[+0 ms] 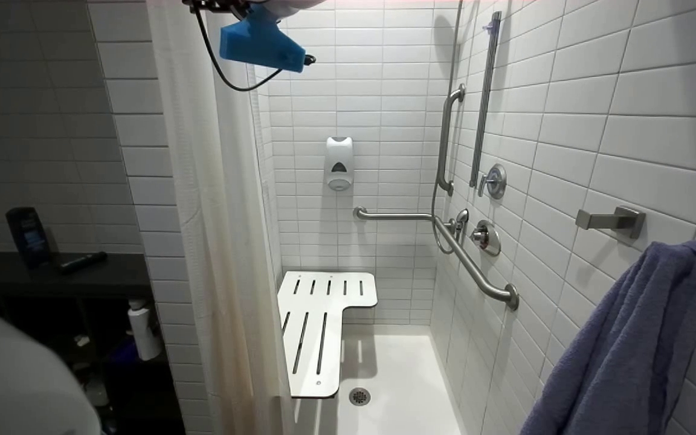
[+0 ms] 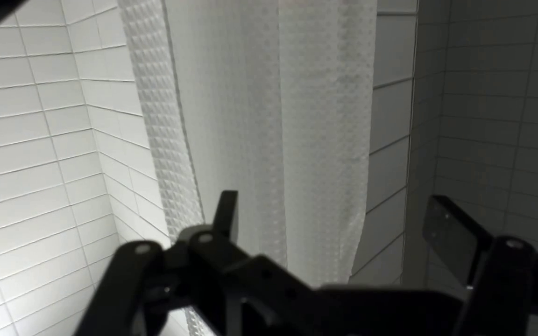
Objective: Pull the shower curtain sightly to the right
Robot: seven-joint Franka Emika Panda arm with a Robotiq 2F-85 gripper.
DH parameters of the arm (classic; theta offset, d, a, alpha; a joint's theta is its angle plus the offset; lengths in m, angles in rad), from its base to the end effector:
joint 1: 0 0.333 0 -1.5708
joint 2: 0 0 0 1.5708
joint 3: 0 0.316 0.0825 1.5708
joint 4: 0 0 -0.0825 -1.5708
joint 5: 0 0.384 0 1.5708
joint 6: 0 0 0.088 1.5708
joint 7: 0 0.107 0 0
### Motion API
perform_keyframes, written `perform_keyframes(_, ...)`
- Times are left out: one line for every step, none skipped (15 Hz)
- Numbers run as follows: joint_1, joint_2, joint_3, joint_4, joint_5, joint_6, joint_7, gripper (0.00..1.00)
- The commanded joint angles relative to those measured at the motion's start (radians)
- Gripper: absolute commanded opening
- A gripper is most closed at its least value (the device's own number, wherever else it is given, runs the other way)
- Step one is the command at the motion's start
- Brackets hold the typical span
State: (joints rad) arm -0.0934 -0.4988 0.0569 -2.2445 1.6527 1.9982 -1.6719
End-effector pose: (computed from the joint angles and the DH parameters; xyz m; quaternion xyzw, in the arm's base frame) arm 0.4400 0.0502 0.6456 -0.6259 -0.3466 -0.5818 0.3868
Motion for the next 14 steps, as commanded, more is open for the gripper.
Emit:
perform_keyframes(0.015, 0.028, 0.0, 0.021, -0.001, 0.012, -0.005, 1.0)
perform_keyframes(0.019, 0.046, 0.008, 0.036, 0.002, 0.018, -0.007, 1.0)
perform_keyframes(0.024, 0.069, 0.019, 0.057, 0.0, 0.027, -0.004, 1.0)
perform_keyframes(0.029, 0.092, 0.03, 0.079, -0.003, 0.039, 0.001, 1.0)
perform_keyframes(0.034, 0.115, 0.04, 0.1, -0.003, 0.059, 0.003, 1.0)
perform_keyframes(0.04, 0.143, 0.052, 0.131, -0.006, 0.083, 0.005, 1.0)
perform_keyframes(0.048, 0.166, 0.059, 0.157, -0.01, 0.101, 0.007, 1.0)
perform_keyframes(0.056, 0.193, 0.067, 0.19, -0.014, 0.123, 0.011, 1.0)
perform_keyframes(0.064, 0.218, 0.074, 0.221, -0.017, 0.147, 0.011, 1.0)
perform_keyframes(0.073, 0.246, 0.079, 0.256, -0.017, 0.171, 0.008, 1.0)
perform_keyframes(0.082, 0.272, 0.082, 0.288, -0.016, 0.193, 0.004, 1.0)
perform_keyframes(0.091, 0.294, 0.084, 0.315, -0.016, 0.216, 0.0, 1.0)
perform_keyframes(0.099, 0.314, 0.085, 0.341, -0.014, 0.243, -0.006, 1.0)
perform_keyframes(0.107, 0.334, 0.084, 0.365, -0.015, 0.262, -0.009, 1.0)
